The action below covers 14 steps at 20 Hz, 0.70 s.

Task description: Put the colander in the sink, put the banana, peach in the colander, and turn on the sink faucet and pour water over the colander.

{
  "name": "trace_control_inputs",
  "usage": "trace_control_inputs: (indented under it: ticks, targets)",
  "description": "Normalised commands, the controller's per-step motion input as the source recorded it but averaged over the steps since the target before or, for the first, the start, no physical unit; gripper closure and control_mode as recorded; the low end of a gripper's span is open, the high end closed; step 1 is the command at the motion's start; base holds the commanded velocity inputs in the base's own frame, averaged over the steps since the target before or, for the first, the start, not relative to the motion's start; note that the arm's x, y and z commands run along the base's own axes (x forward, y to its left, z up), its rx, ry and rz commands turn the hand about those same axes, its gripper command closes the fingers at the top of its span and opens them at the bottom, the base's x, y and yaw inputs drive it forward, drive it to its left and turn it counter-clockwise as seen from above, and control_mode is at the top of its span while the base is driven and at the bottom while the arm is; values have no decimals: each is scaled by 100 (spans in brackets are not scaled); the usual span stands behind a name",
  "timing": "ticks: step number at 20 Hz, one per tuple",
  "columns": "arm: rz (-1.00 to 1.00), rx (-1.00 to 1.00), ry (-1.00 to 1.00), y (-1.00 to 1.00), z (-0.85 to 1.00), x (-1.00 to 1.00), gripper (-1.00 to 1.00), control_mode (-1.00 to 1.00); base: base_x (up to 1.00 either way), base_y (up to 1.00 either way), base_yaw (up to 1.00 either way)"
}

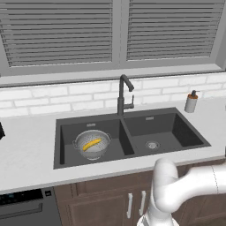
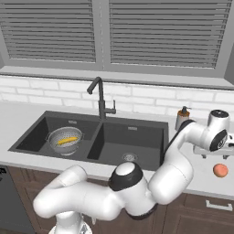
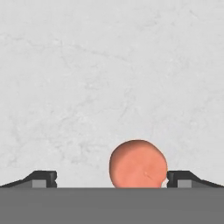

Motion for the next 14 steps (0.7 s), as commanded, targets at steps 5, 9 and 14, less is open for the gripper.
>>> trace_control_inputs:
  ticks: [5,9,14]
  targets:
    - [0,0,1,-32,0,2,-100,-100,0,0,0]
    - [0,0,4,-15,-8,0,-100,-100,0,0,0]
    - [0,0,10,0,-21,-10,-100,-100,0,0,0]
